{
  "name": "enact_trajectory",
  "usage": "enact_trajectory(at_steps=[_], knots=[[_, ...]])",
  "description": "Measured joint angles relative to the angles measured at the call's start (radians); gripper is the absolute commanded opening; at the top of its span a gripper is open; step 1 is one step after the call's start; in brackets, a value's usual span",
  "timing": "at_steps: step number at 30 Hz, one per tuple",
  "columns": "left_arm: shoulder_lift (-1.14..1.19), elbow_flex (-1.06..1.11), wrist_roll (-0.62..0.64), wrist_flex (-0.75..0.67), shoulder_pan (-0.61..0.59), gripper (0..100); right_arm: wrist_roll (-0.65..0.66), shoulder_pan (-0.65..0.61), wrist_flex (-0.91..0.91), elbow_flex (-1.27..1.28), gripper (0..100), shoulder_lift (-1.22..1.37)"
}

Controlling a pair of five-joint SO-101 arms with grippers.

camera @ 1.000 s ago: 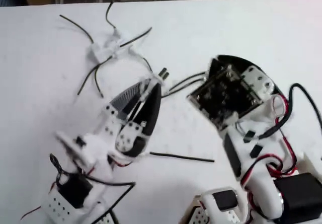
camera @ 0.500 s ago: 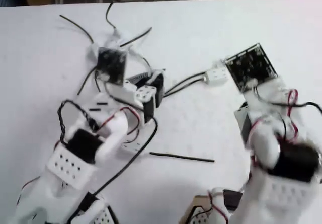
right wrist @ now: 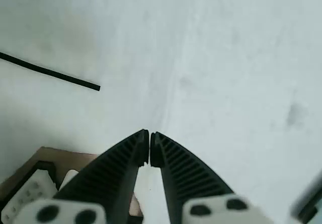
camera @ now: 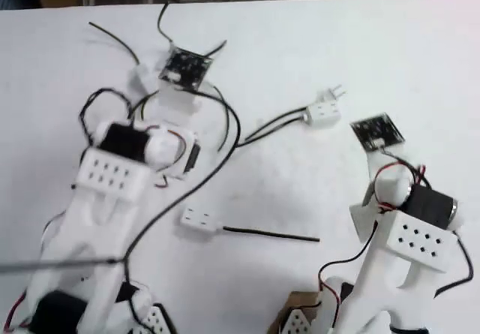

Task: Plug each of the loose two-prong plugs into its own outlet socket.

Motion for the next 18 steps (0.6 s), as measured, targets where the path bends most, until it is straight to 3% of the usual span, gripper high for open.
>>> enact_trajectory(at_steps=[9, 18], knots=[[0.235, -0.049, -0.009, 0.040, 0.023, 2, -0.002, 0.233, -0.318, 0.381, 1.9, 0.000], [0.250, 0.133, 0.120, -0.037, 0.101, 2, -0.003, 0.264, -0.479, 0.542, 1.9, 0.000]])
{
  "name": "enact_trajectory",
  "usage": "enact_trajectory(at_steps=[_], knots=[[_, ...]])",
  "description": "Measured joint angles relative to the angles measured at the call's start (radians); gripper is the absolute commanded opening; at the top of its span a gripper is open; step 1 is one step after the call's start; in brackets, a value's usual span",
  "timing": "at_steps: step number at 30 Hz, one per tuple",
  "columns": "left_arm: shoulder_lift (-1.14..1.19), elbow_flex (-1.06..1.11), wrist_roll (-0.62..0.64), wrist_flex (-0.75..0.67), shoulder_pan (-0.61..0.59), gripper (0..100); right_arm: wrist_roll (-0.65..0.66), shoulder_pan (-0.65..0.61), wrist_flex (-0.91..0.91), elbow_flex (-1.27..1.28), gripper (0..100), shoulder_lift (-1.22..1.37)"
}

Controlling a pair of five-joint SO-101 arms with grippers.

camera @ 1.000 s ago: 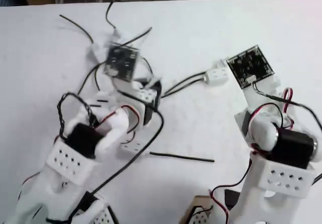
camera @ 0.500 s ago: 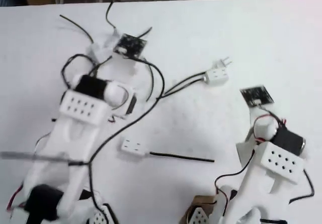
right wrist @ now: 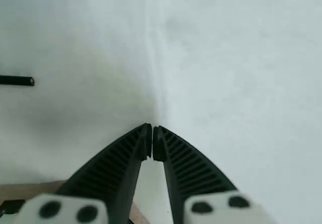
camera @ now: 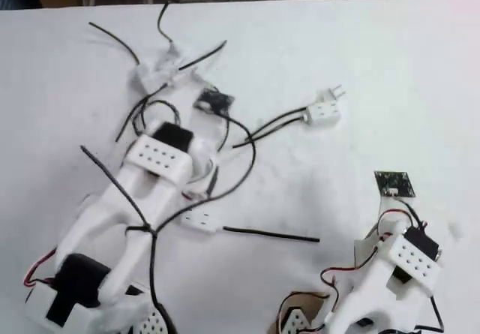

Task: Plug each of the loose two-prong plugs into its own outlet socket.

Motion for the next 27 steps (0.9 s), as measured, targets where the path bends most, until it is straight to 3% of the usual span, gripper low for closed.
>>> enact_trajectory(at_steps=[15, 24, 27], knots=[[-0.400, 0.304, -0.038, -0.114, -0.002, 2, 0.000, -0.002, -0.035, 0.025, 1.9, 0.000], [-0.281, 0.304, -0.054, -0.095, -0.002, 2, 0.000, -0.002, -0.037, 0.040, 1.9, -0.002], [-0.233, 0.253, 0.031, -0.046, -0.002, 2, 0.000, -0.002, -0.037, 0.040, 1.9, -0.002]])
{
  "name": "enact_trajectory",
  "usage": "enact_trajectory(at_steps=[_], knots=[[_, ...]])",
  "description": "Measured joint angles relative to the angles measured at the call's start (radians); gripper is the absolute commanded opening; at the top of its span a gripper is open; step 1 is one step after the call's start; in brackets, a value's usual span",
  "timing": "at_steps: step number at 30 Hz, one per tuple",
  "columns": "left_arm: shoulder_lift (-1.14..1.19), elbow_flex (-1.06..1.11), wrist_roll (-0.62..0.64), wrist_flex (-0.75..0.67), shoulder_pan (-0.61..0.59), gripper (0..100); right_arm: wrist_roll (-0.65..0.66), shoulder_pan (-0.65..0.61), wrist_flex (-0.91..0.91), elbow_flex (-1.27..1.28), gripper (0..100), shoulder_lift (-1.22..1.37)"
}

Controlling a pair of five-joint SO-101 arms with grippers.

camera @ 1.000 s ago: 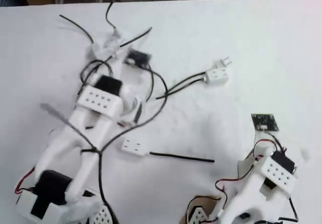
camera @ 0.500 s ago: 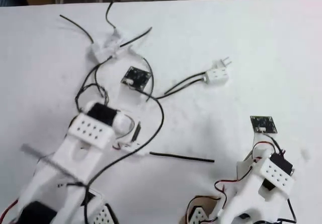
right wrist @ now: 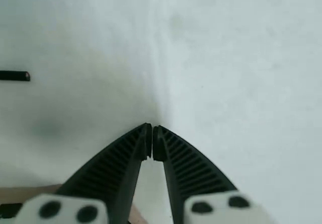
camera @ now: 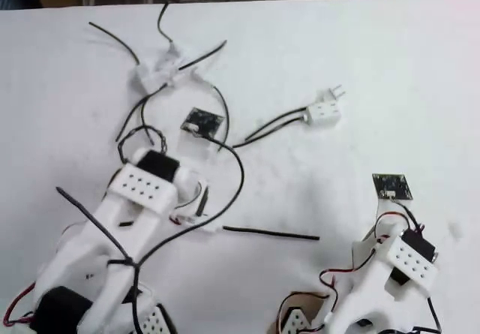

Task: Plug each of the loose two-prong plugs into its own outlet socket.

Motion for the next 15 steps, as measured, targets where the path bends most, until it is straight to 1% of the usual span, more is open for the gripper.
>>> enact_trajectory(at_steps=[3, 11, 13, 15], knots=[[0.005, -0.037, 0.083, 0.035, 0.000, 2, 0.000, 0.000, 0.000, 0.000, 1.9, 0.000], [0.005, -0.038, 0.115, 0.044, 0.003, 2, 0.000, 0.000, 0.000, 0.000, 1.9, 0.000], [0.005, -0.038, 0.126, 0.044, 0.023, 2, 0.000, 0.000, 0.000, 0.000, 1.9, 0.000], [0.005, -0.038, 0.170, 0.044, 0.055, 2, 0.000, 0.000, 0.000, 0.000, 1.9, 0.000]])
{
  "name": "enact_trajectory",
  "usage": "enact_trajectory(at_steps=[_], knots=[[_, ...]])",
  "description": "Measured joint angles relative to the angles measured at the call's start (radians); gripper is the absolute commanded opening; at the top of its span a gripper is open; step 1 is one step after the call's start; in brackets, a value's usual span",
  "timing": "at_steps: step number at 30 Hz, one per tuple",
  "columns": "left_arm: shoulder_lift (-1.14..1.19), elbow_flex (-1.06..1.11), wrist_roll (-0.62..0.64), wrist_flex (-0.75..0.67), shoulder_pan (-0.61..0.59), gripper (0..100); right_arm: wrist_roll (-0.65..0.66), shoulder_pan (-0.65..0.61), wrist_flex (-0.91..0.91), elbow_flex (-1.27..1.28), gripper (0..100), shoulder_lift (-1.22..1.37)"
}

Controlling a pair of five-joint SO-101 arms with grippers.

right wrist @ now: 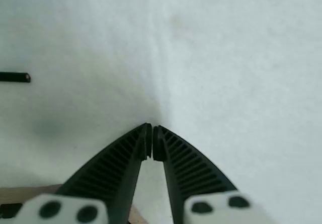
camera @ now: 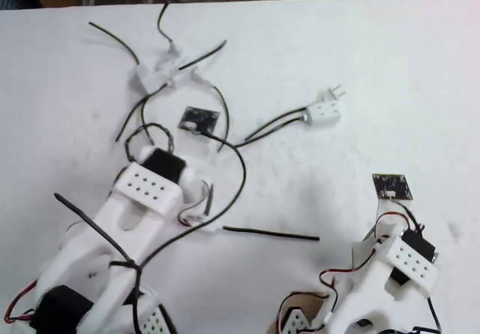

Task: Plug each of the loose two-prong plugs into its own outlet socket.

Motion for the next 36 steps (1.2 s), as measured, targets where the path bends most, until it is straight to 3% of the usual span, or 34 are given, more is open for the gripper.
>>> enact_trajectory(at_steps=[5, 13, 24, 36], knots=[[0.000, 0.023, 0.032, -0.066, 0.063, 2, 0.000, 0.000, 0.000, 0.003, 1.9, 0.000], [0.000, 0.049, 0.032, -0.100, 0.008, 2, 0.000, 0.000, 0.000, 0.003, 1.9, 0.000], [0.008, 0.037, 0.038, -0.043, -0.008, 2, 0.000, 0.000, 0.000, 0.006, 1.9, 0.000], [0.006, 0.066, 0.038, -0.112, -0.071, 2, 0.000, 0.000, 0.000, 0.006, 1.9, 0.000]])
